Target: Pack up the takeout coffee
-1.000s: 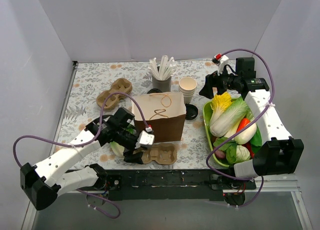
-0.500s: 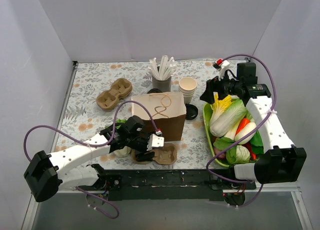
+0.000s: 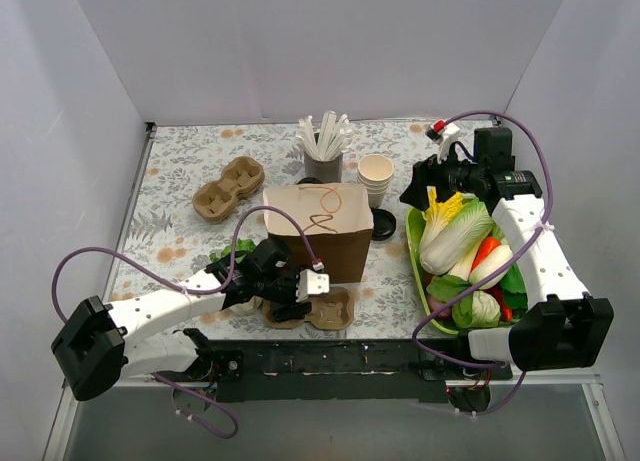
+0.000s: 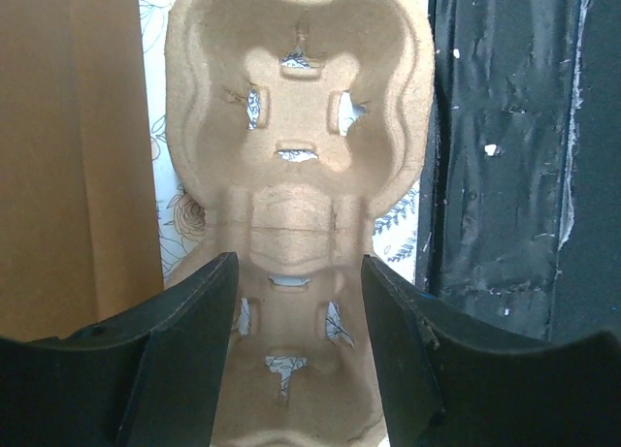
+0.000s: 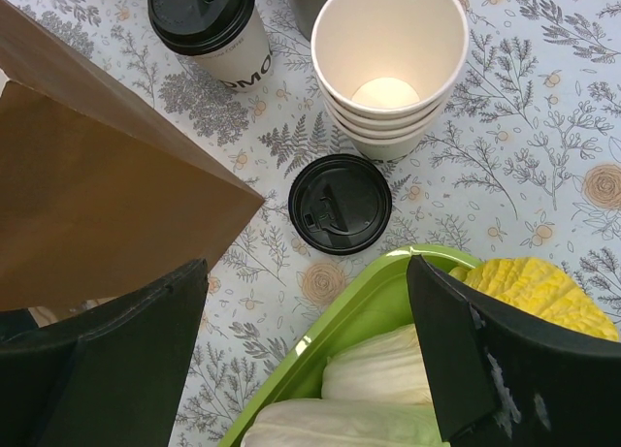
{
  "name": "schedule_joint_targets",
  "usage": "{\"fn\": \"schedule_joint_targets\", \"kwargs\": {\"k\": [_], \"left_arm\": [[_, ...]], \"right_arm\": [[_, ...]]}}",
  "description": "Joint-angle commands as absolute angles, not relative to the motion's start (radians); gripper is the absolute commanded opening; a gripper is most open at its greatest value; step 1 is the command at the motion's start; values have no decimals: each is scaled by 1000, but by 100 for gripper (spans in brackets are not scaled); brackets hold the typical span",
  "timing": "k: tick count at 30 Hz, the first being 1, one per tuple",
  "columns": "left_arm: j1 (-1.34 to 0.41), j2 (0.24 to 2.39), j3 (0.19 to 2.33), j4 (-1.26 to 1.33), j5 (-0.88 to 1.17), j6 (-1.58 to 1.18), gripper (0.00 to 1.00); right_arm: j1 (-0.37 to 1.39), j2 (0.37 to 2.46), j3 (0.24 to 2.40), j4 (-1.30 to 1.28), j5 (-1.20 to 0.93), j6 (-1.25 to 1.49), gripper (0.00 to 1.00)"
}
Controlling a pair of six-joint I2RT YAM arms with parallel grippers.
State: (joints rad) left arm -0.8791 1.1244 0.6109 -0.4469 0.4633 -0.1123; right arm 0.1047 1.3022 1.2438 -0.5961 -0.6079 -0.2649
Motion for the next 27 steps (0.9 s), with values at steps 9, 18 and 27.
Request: {"fn": "schedule_joint_targets", "kwargs": {"k": [9,18,27], "left_arm": [[-893,1152,583,-359,437,-109,50],[-899,1175,575,-344,437,-92,48],[-902,1206,575,-339,436,-77,44]], "right_arm": [[101,1281,1220,-560,-612,-259,91],[101,1281,1210,-558,-611,-261,91],[101,1289,1210,-552,-612,-261,91]]}}
